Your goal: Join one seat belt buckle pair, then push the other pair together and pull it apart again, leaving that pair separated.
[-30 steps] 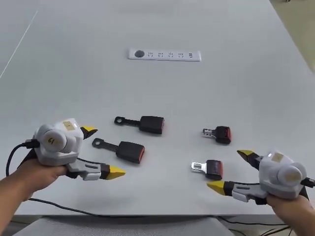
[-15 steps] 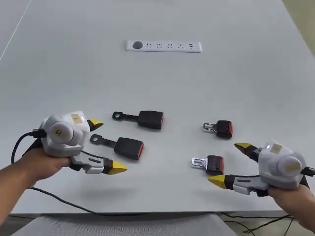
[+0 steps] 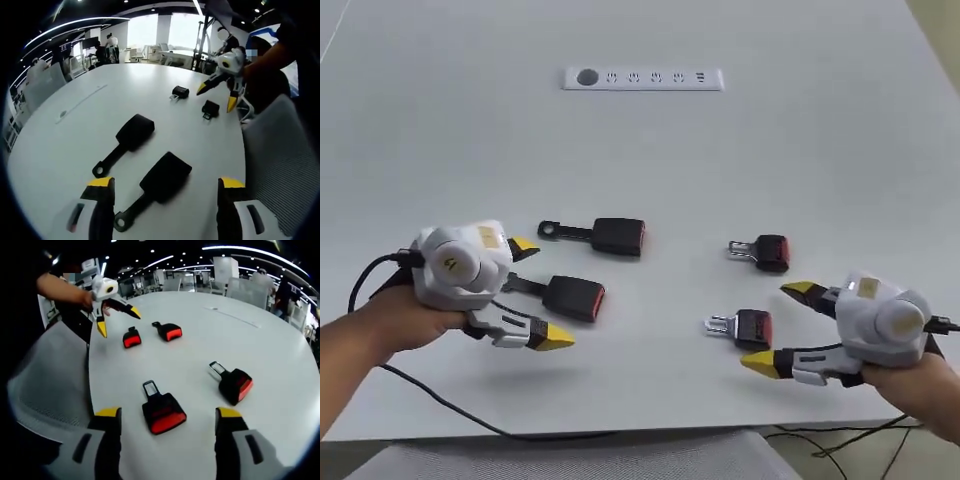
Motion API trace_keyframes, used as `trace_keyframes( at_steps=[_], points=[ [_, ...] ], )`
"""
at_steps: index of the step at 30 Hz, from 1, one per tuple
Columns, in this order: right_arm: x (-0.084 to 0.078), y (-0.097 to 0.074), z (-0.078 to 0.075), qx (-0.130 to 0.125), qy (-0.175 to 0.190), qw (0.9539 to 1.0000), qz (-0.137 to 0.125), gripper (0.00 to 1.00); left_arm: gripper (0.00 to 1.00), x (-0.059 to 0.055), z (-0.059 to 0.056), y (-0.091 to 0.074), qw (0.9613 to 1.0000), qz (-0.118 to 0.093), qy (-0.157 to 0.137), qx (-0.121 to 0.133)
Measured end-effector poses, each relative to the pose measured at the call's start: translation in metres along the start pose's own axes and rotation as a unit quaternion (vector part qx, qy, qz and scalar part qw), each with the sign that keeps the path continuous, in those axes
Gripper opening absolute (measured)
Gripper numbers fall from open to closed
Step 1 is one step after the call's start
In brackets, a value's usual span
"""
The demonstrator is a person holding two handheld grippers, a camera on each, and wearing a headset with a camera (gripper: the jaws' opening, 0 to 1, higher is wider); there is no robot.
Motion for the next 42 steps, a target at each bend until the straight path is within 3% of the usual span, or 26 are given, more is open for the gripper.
trace_keyframes(
  at_steps=[7, 17, 29, 42],
  points=[
    [-0.003, 0.005, 0.001, 0.021, -0.023, 0.9994, 0.014, 0.73, 0.81, -0.003, 0.005, 0.011, 0.9988, 0.029, 0.034, -0.019],
    [-0.005, 0.01, 0.0, 0.044, -0.038, 0.9978, 0.031, 0.68, 0.73, -0.005, 0.013, 0.024, 0.9957, 0.052, 0.066, -0.039],
    [-0.005, 0.009, 0.003, 0.079, -0.072, 0.9933, 0.045, 0.53, 0.54, -0.012, 0.016, 0.036, 0.9861, 0.098, 0.119, -0.063],
    [-0.003, 0.009, 0.001, 0.092, -0.097, 0.9893, 0.06, 0.38, 0.45, -0.01, 0.015, 0.039, 0.9829, 0.101, 0.136, -0.072]
  ],
)
Point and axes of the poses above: the centre of the closed fingertips' face, and the gripper's own axes: y roughly forward along the fingers, z roughly to its left, x roughly out of its top, the point moved 5 cm from there along -y, roughly backward along the fingers, and after that the axes turned 7 degrees about -x, right-handed, at the moved point
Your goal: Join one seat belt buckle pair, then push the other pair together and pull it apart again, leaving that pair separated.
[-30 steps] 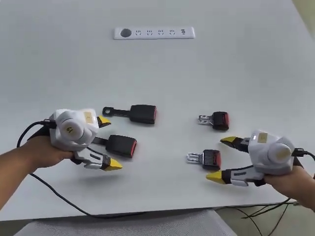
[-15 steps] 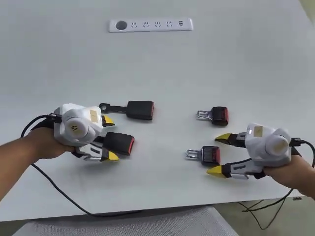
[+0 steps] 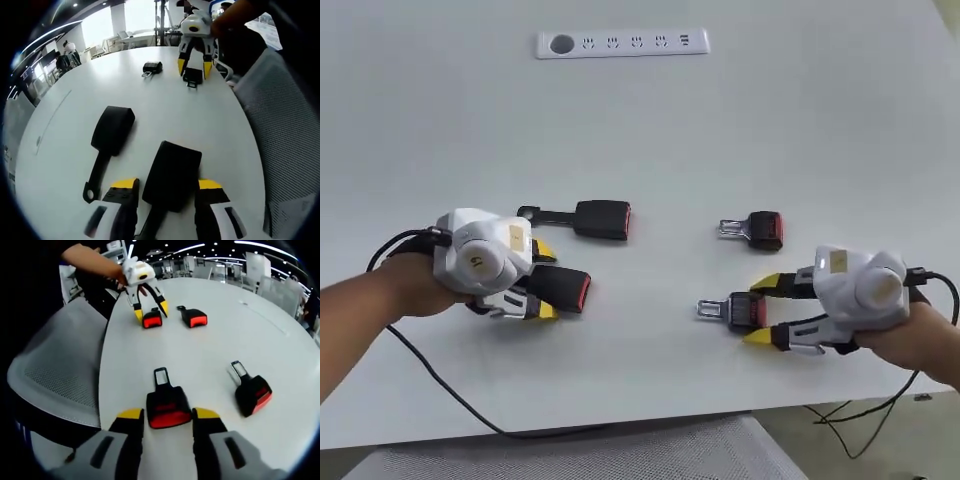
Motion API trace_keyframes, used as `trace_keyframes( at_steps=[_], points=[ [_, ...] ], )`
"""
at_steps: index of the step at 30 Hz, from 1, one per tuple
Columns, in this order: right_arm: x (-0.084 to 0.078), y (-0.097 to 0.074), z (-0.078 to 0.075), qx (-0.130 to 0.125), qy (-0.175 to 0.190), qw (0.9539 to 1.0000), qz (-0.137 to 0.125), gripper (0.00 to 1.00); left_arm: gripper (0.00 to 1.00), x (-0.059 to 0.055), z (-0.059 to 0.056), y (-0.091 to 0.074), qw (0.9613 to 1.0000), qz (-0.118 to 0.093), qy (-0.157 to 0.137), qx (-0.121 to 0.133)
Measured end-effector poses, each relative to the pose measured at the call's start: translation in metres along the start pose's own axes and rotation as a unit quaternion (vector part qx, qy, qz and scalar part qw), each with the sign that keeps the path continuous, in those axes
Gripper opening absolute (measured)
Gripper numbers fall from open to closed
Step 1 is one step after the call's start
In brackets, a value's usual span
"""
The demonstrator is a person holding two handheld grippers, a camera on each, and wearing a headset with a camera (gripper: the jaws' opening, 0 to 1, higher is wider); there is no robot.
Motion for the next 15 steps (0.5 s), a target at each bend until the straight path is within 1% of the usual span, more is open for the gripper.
trace_keyframes(
  at_steps=[4, 9, 11, 14, 15],
  points=[
    [0.0011, -0.0005, -0.0007, 0.001, -0.008, 1.0, 0.001, 0.36, 0.41, 0.001, -0.0014, -0.0001, 1.0, 0.003, 0.004, -0.002],
    [0.0018, -0.0006, -0.0008, 0.004, -0.016, 0.9999, -0.004, 0.36, 0.4, 0.0003, -0.0011, -0.0009, 1.0, 0.005, 0.008, -0.001],
    [0.0015, -0.0007, -0.001, 0.005, -0.024, 0.9997, -0.009, 0.35, 0.4, 0.0003, -0.0014, -0.0011, 0.9999, 0.007, 0.008, 0.0],
    [-0.0005, -0.0004, -0.0003, 0.003, -0.027, 0.9994, -0.021, 0.35, 0.39, 0.0008, -0.0019, -0.0014, 0.9999, 0.013, 0.01, 0.0],
    [-0.0009, -0.0005, -0.0007, 0.001, -0.023, 0.9993, -0.029, 0.35, 0.39, -0.0004, -0.0007, -0.0018, 0.9998, 0.015, 0.01, 0.001]
  ],
)
Point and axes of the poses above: the centre of the closed fingertips' face, and the gripper's own axes: y roughly forward along the fingers, z roughly to its left, x roughly out of its top, the point moved 5 cm from there along -y, roughly backward along the fingers, and after that the axes turned 7 degrees about -x, right-handed, at the moved point
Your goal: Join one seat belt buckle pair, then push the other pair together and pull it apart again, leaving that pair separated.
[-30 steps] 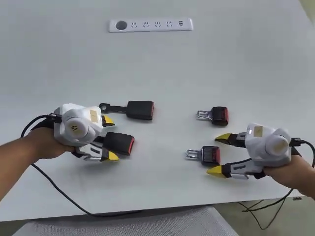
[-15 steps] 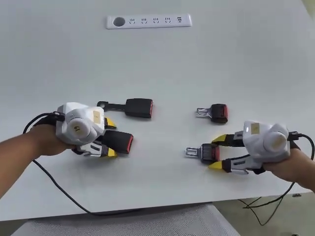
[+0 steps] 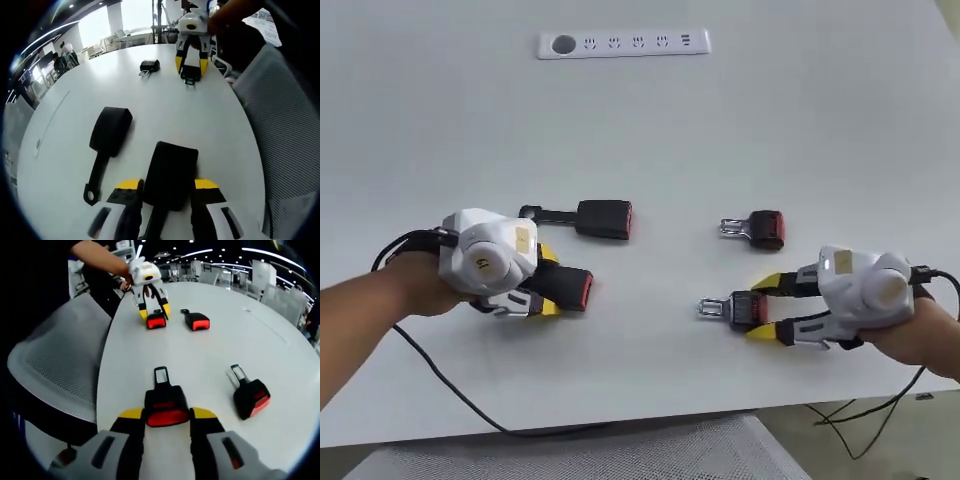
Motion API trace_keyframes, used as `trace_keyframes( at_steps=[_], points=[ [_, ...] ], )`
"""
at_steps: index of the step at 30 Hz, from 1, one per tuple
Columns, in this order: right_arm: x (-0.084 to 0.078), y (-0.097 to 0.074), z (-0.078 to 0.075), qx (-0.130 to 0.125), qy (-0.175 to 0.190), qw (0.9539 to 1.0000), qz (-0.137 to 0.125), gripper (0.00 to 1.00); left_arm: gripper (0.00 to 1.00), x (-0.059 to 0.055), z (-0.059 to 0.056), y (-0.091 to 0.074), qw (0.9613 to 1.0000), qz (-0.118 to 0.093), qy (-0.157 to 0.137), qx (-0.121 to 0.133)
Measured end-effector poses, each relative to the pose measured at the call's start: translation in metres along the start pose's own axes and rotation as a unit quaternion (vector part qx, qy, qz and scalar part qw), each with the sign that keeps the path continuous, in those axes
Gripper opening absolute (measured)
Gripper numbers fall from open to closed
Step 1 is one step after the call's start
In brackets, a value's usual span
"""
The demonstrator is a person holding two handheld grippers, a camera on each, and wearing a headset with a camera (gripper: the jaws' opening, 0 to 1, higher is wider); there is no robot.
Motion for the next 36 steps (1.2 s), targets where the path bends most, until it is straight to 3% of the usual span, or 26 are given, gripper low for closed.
trace_keyframes(
  at_steps=[19, 36],
  points=[
    [0.005, 0.009, -0.003, -0.003, 0.018, 0.9997, -0.018, 0.34, 0.37, -0.004, 0.002, 0.002, 0.9999, 0.002, -0.014, 0.007],
    [0.038, 0.039, 0.001, 0.015, 0.009, 0.9985, -0.052, 0.34, 0.37, -0.005, 0.002, 0.003, 0.9999, 0.008, -0.013, 0.006]
  ],
)
Point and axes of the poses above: the centre of the closed fingertips' face, and the gripper's own axes: y roughly forward along the fingers, z roughly to its left, x roughly out of its top, the point moved 5 cm from there along -y, roughly backward along the fingers, and after that the axes turned 7 degrees about -x, right-handed, at the moved point
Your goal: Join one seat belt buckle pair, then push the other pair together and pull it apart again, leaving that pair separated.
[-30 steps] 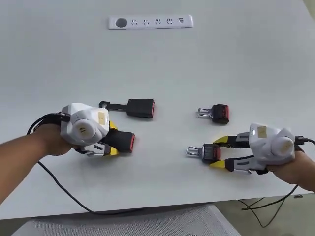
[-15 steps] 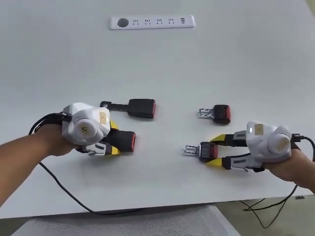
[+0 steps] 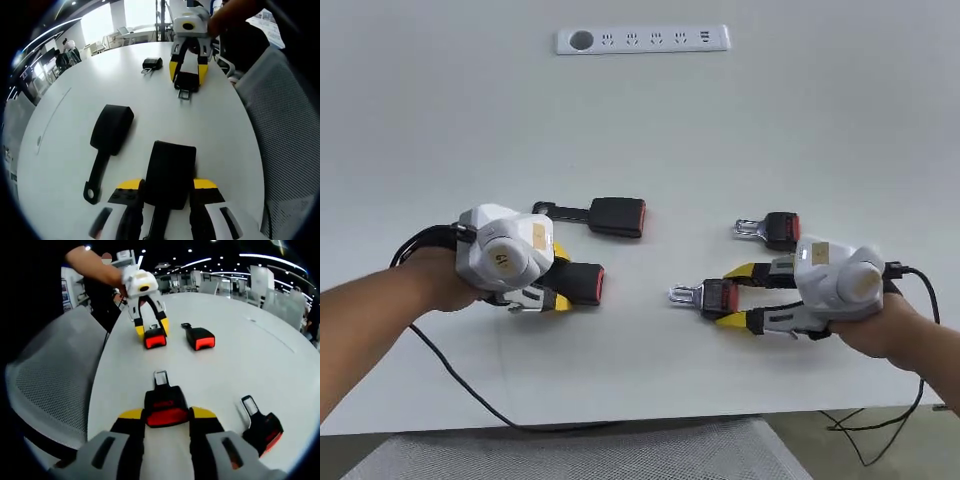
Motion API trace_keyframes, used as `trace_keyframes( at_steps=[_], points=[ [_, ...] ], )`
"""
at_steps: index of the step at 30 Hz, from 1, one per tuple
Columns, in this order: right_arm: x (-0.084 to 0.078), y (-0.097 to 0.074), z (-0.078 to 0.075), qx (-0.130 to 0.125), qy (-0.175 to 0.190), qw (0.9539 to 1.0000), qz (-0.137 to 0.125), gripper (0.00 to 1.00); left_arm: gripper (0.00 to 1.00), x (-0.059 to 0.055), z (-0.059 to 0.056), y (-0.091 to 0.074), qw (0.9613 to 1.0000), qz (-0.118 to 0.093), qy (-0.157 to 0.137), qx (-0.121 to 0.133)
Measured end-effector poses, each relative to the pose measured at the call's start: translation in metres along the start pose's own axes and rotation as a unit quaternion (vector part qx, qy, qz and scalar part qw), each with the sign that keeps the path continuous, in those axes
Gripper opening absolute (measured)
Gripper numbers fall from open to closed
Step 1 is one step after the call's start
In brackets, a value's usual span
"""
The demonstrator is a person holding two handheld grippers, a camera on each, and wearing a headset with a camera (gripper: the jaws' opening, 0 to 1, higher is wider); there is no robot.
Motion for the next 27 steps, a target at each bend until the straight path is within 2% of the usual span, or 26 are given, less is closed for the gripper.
trace_keyframes(
  at_steps=[5, 8, 17, 23, 27],
  points=[
    [0.012, 0.017, 0.001, 0.007, -0.005, 0.9999, -0.011, 0.34, 0.37, 0.0, 0.0, 0.0, 1.0, 0.003, 0.001, -0.001],
    [0.022, 0.029, 0.003, 0.014, -0.006, 0.9995, -0.028, 0.34, 0.37, 0.0, 0.0, 0.0, 1.0, 0.004, 0.0, -0.001],
    [0.041, 0.057, 0.007, 0.024, -0.009, 0.9991, -0.035, 0.34, 0.37, 0.002, 0.0, 0.0, 1.0, 0.007, -0.002, -0.001],
    [0.05, 0.071, 0.009, 0.024, -0.015, 0.9988, -0.04, 0.34, 0.37, 0.003, -0.001, 0.0, 0.9999, 0.01, -0.003, 0.0],
    [0.051, 0.073, 0.009, 0.025, -0.017, 0.9987, -0.04, 0.34, 0.36, 0.004, -0.002, -0.001, 0.9999, 0.01, -0.003, 0.0]
  ],
)
Point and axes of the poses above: the centre of the closed fingertips' face, and the gripper's own axes: y roughly forward along the fingers, z roughly to its left, x roughly out of its top, the point moved 5 cm from there along -y, roughly backward along the fingers, and after that the axes turned 7 degrees about -x, right-handed, at the moved point
